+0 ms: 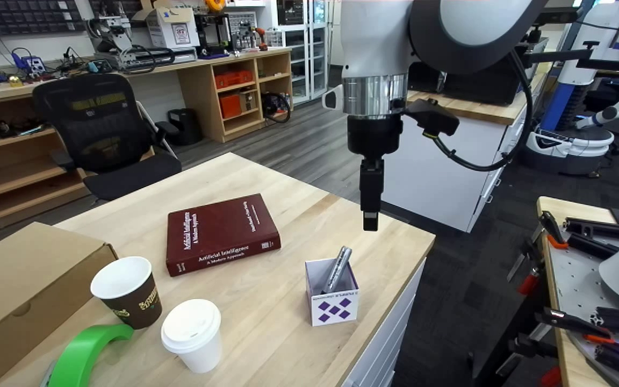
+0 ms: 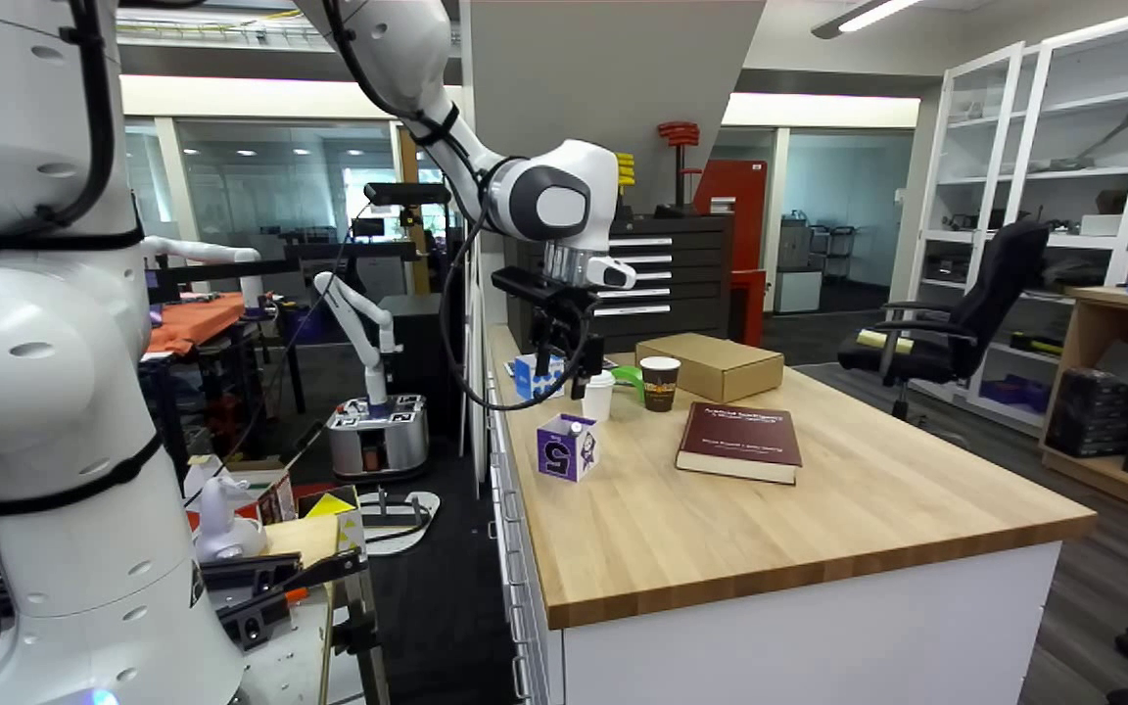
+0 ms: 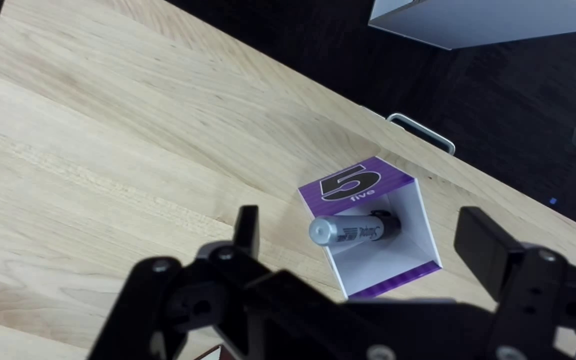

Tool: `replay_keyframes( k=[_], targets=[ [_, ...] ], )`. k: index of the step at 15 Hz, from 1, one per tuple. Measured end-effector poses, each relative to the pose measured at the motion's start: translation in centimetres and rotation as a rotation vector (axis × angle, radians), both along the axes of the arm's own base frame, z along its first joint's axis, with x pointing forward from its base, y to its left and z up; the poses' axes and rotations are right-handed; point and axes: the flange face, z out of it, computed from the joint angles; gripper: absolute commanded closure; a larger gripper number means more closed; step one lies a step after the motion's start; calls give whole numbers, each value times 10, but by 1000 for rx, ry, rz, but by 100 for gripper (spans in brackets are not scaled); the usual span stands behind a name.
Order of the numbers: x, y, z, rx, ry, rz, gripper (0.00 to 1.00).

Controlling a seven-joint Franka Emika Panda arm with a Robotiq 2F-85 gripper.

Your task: Put the marker in the box on the table

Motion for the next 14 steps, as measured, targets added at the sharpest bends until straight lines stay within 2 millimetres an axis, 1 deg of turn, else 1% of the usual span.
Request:
replay_keyframes(
  k=[4,6,14],
  targets=[
    [0,0,0,0,0,2,0],
    [1,1,-5,1,3,7,0],
    [13,6,-54,50,-27,16,0]
  ],
)
